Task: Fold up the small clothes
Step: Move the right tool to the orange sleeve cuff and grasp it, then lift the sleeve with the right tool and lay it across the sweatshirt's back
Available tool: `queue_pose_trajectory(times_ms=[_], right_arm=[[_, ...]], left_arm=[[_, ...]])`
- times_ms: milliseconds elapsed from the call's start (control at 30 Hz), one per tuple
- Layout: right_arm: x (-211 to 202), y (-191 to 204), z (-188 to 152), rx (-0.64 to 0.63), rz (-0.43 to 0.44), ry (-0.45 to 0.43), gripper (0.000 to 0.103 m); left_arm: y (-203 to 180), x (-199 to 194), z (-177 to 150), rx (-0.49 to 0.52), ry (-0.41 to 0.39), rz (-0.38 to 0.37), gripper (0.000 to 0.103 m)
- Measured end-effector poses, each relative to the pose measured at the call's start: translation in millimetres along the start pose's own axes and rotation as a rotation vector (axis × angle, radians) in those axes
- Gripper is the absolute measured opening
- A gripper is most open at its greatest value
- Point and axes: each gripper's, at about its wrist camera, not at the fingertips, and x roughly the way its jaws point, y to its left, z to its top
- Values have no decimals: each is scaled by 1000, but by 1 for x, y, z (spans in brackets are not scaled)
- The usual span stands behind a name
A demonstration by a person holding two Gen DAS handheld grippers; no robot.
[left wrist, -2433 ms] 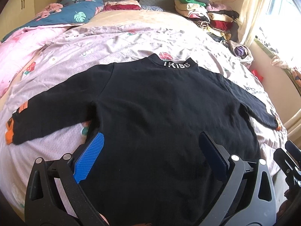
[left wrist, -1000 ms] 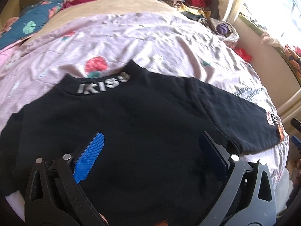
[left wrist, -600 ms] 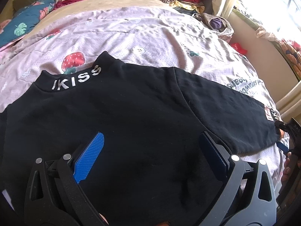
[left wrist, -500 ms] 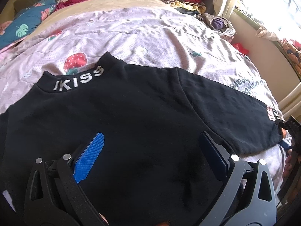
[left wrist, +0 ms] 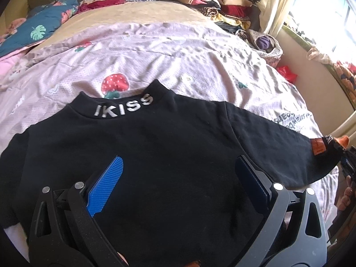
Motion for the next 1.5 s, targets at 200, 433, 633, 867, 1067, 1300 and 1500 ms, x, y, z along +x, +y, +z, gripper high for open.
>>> queue_pose_trajectory(times_ms=[200,433,633,867,1067,1300,1500], right_arm=[[-26,54,-2,-104,99,-25,15],[-47,111,-18,-212,163,-29,12],[-63,155,-39,-291,218,-28,11],[-71,212,-70,-395,285,-2,11],[-66,254,-104,-468,324,37,11],[-54,288,-149,-540,346,88,11],[-37,304,-189,-557,364,160,12]], left_arm=[[17,-23,5,-30,-21,-32,95],[45,-46,7,-97,-46,-88,95],[72,-60,6,-151,-59,-107,95],[111,-69,3,-234,-61,-150,95],[144,-71,-1,-296,-55,-192,95],[170,-68,-10,-333,-30,-263,95],[188,-62,-17,-369,-10,-314,95]])
